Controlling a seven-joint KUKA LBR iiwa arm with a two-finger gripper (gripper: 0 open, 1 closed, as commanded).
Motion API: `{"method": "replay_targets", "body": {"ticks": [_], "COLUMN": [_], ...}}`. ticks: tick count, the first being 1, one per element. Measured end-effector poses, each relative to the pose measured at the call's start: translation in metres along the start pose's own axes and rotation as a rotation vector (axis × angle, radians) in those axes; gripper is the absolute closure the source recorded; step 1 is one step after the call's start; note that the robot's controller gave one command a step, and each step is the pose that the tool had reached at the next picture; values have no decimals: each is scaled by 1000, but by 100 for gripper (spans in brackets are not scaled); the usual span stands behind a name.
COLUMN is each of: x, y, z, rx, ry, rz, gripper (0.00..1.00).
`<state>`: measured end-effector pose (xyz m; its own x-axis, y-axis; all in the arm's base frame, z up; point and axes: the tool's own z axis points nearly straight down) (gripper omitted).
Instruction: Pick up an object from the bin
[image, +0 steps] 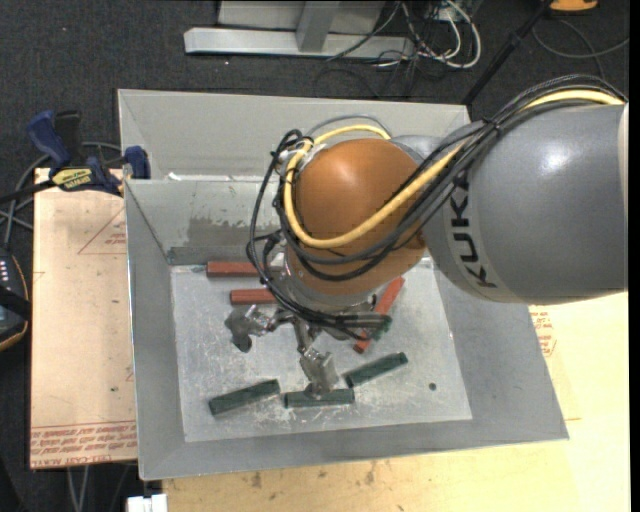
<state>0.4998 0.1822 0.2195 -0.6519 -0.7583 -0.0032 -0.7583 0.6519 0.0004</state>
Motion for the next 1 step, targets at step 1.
{"method": "replay_targets", "body": {"ticks": [1], "x": [-33], "y": [13], "z": [146], "rx": [-5], "ry": [7], "rz": [-36], "gripper": [0]}}
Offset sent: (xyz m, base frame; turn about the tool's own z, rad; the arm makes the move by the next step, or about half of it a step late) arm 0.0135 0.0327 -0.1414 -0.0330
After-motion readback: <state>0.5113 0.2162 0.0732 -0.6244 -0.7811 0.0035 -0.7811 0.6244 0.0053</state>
